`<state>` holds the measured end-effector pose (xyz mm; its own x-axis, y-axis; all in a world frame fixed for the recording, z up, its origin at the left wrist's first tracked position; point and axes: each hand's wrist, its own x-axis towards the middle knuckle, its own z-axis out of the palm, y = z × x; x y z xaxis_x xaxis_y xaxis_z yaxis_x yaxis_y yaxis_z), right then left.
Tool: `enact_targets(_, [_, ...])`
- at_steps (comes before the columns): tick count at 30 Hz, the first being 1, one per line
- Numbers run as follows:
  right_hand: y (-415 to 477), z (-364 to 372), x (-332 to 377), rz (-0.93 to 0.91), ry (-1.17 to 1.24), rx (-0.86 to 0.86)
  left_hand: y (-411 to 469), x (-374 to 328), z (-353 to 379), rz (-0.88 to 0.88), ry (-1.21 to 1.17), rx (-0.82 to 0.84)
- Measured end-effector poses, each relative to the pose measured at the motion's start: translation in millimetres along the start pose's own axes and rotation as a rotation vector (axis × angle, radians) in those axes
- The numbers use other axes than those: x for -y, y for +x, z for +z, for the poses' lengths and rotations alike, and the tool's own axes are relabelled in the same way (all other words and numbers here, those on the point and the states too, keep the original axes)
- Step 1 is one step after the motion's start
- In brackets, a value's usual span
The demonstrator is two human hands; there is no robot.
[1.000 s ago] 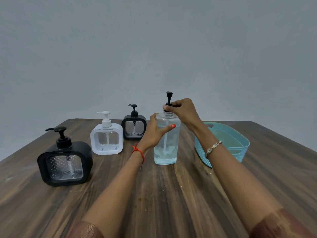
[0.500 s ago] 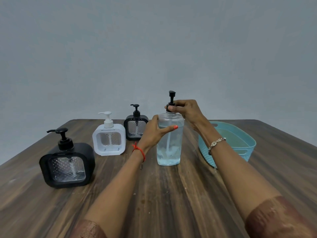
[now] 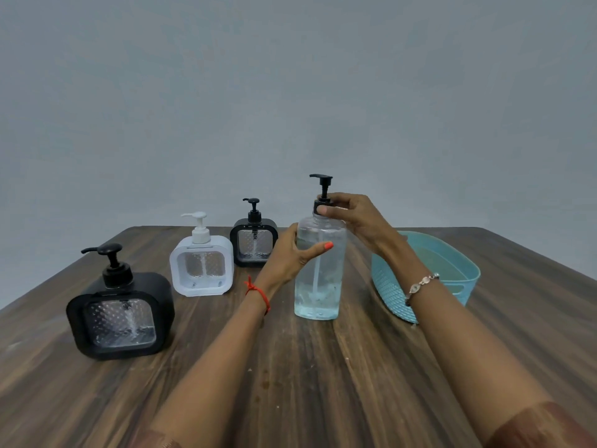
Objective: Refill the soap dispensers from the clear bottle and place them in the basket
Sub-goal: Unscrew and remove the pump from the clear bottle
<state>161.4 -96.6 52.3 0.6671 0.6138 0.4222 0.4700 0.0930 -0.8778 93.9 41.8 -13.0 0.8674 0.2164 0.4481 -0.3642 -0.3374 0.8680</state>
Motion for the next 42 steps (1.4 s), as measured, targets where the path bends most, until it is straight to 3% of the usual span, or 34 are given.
enact_targets(3, [-7, 14, 6, -0.073, -0.195, -0.255, -3, 0, 4, 0.003, 0.023, -0.055])
enact_targets(11, [-14, -2, 16, 0.047, -0.085, -0.075, -7, -3, 5, -0.004, 0.054, -0.089])
enact_targets(18, [-15, 28, 30, -0.059, -0.395, -0.343, -12, -8, 8, -0.002, 0.060, -0.124])
enact_targets(24, [-17, 17, 34, 0.093, -0.051, -0.255, -13, -10, 9, -0.022, 0.037, -0.110])
enact_targets(27, [-18, 25, 33, 0.083, -0.090, -0.238, -16, -14, 9, -0.027, 0.055, -0.119])
enact_targets(30, [-16, 37, 32, 0.057, -0.259, -0.345, -17, -15, 10, -0.028, 0.080, -0.125])
enact_targets(32, [-15, 38, 34, 0.070, -0.208, -0.401, -19, -16, 11, -0.032, 0.058, -0.122])
enact_targets(37, [-14, 22, 34, 0.163, -0.005, -0.284, -19, -15, 12, -0.028, 0.024, -0.122])
enact_targets(42, [-20, 31, 29, 0.107, -0.135, -0.280, -22, -17, 13, -0.025, 0.030, -0.132])
